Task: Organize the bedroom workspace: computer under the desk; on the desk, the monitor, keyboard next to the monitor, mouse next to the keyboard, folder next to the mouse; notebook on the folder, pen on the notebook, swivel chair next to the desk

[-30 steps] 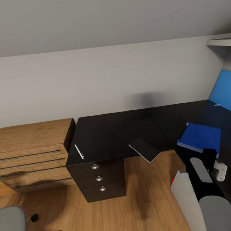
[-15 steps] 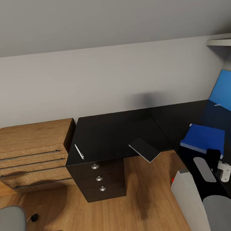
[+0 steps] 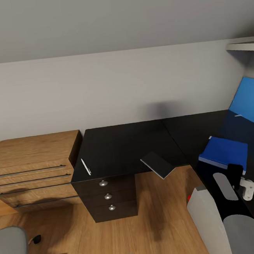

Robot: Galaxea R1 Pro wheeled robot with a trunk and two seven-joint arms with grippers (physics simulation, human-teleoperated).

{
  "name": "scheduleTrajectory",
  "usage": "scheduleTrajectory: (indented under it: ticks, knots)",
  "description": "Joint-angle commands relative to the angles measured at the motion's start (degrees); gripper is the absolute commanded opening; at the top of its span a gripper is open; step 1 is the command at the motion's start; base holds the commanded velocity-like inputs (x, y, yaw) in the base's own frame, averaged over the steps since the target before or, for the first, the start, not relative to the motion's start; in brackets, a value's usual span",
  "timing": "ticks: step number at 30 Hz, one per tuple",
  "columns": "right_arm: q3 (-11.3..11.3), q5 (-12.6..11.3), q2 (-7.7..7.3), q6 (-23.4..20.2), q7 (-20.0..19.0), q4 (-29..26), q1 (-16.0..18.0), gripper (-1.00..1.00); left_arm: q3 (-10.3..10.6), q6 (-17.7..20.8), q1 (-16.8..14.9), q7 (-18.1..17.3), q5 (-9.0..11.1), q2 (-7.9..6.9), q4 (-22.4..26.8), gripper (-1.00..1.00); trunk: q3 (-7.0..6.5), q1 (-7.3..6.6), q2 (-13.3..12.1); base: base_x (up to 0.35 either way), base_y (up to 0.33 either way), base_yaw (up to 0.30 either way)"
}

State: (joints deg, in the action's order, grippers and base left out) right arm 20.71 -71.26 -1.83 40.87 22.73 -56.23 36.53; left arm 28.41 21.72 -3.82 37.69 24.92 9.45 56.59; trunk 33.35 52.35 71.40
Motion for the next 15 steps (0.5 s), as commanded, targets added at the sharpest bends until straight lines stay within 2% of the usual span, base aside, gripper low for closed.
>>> scheduleTrajectory:
  ticks: [1,15]
  knots:
    - [-0.1,-0.1,-0.02,0.2,0.2,0.0,0.0,-1.00,0.1,-0.2,0.0,0.5,0.4,-0.03,0.1,1.00,0.05,0.00,0.0,0.000,-0.009,0.000]
    - [-0.1,-0.1,-0.02,-0.5,1.7,0.1,0.0,-1.00,0.1,-1.2,0.0,0.5,0.3,-0.13,0.1,1.00,0.05,0.00,0.0,0.000,-0.001,0.000]
